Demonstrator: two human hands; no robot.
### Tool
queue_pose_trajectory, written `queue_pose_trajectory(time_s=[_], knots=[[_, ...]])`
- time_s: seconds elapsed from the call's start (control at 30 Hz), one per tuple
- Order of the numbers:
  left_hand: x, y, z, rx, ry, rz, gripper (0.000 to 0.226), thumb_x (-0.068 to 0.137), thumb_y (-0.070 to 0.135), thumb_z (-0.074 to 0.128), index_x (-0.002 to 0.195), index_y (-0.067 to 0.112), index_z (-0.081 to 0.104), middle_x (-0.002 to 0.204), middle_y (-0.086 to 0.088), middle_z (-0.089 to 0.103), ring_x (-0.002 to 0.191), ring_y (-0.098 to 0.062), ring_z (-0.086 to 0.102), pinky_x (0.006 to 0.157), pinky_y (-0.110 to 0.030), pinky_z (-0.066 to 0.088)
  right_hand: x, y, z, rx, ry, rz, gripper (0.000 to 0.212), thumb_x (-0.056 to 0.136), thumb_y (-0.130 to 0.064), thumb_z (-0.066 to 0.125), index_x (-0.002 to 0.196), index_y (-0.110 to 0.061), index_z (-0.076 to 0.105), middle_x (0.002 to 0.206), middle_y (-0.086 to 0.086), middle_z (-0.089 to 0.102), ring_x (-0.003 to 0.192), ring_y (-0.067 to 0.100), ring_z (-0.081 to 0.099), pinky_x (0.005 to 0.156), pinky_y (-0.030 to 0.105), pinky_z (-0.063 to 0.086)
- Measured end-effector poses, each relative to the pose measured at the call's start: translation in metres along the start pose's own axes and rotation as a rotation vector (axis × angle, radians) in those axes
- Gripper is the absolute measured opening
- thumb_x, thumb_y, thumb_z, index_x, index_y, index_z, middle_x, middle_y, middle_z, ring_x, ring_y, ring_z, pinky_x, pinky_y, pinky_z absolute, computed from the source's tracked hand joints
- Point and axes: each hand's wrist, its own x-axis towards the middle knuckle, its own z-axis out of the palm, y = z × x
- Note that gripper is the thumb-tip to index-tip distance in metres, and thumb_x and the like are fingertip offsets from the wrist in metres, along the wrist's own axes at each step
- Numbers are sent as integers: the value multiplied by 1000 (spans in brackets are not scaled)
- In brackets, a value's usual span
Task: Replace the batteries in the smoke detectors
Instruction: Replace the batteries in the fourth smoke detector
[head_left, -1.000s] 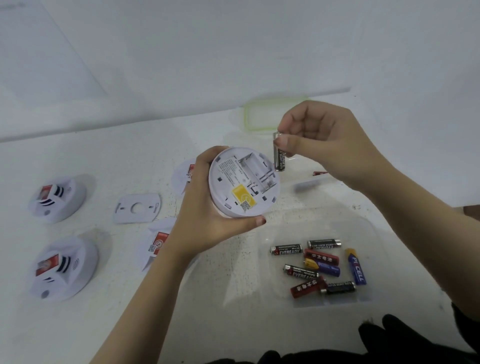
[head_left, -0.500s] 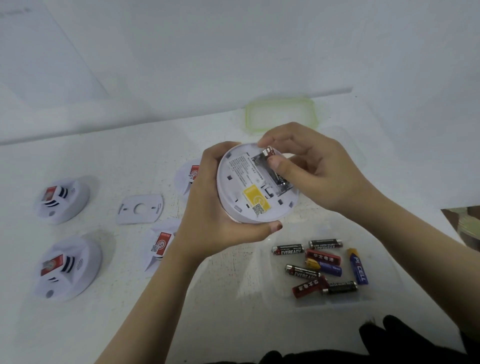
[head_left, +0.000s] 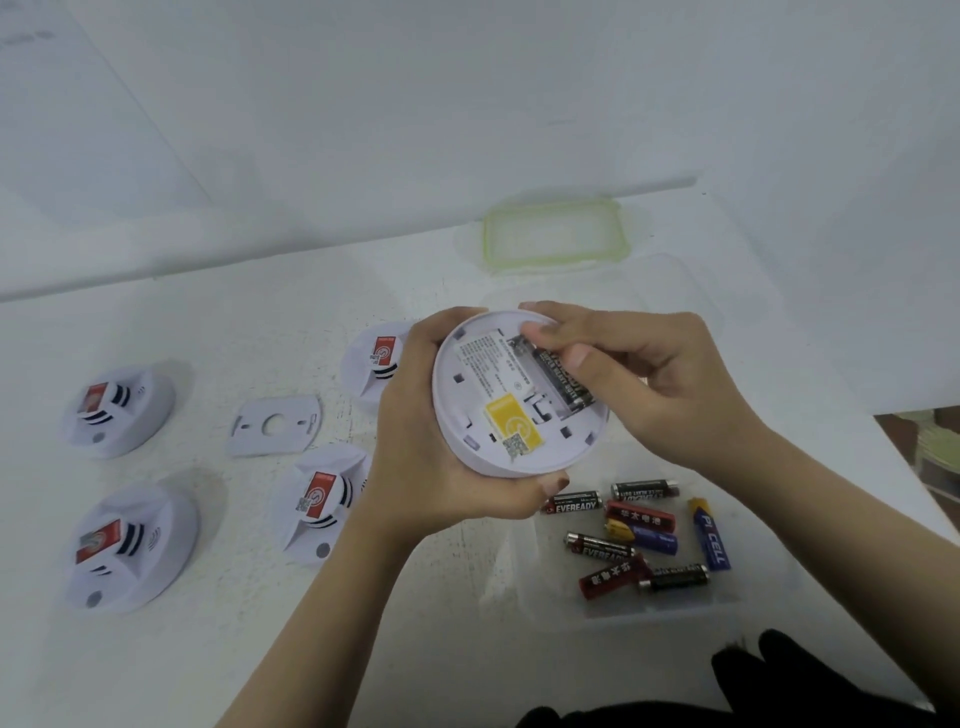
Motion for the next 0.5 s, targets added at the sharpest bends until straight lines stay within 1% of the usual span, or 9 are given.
queue_pose_trajectory(time_s=[0.07, 0.1, 0.17, 0.23, 0.27, 0.33, 0.37, 0.43, 0.5], knots=[[0, -2, -1, 3, -10, -24, 86, 53, 32, 78, 122, 3, 36, 123, 14, 49, 115, -4, 53, 95, -22, 44, 0, 3, -2, -50, -38, 1, 34, 87, -15, 51, 117, -2, 58, 116, 5, 64, 116, 17, 60, 91, 32, 53], [0, -4, -2, 10, -21, -36, 87, 53, 31, 79, 123, 3, 35, 124, 17, 48, 116, -4, 53, 95, -21, 43, 1, 4, -4, -59, -76, 22, 35, 86, -16, 51, 118, -3, 57, 117, 3, 63, 121, 13, 56, 96, 26, 48], [1, -7, -4, 15, -38, -56, 88, 55, 29, 81, 124, 4, 33, 125, 20, 47, 118, -5, 52, 96, -21, 43, 5, 4, -10, -10, -177, 112, 38, 87, -21, 50, 122, -7, 56, 122, 1, 62, 126, 10, 51, 101, 22, 43], [4, -9, -8, 19, -17, -83, 88, 55, 28, 82, 125, 6, 33, 126, 10, 48, 119, -9, 52, 97, -25, 44, 13, 2, -19, 21, -198, 235, 33, 88, -26, 52, 119, -17, 62, 120, -4, 65, 117, 9, 58, 94, 28, 49], [6, -10, -10, 29, 0, -90, 88, 55, 27, 83, 126, 7, 33, 126, 6, 48, 119, -10, 52, 97, -24, 44, 19, 2, -24, 1, -166, 284, 27, 89, -25, 54, 114, -22, 65, 112, -9, 69, 106, 5, 64, 86, 26, 53], [9, -11, -14, 54, 15, -92, 88, 56, 25, 83, 126, 8, 34, 125, 7, 47, 119, -6, 51, 96, -19, 43, 32, 7, -39, -143, -111, 338, 20, 90, -15, 60, 103, -25, 70, 96, -18, 70, 84, -7, 64, 73, 11, 48], [11, -11, -15, 62, 15, -96, 88, 56, 25, 83, 127, 10, 34, 125, 8, 46, 119, -6, 51, 96, -18, 42, 39, 11, -47, -279, -132, 356, 19, 89, -12, 62, 97, -27, 72, 91, -21, 69, 75, -9, 62, 68, 8, 45], [12, -13, -16, 68, 9, -105, 88, 56, 25, 83, 128, 11, 34, 126, 8, 46, 120, -6, 50, 95, -16, 42, 53, 21, -62, -589, -280, 432, 14, 85, -18, 66, 88, -31, 73, 89, -19, 68, 67, -6, 57, 63, 8, 42], [13, -16, -16, 68, -1, -112, 88, 56, 24, 84, 128, 11, 34, 126, 9, 46, 120, -5, 50, 95, -15, 42, 63, 30, -73, -776, -447, 549, 5, 80, -25, 71, 85, -27, 72, 89, -12, 68, 70, -4, 55, 65, 16, 41]])
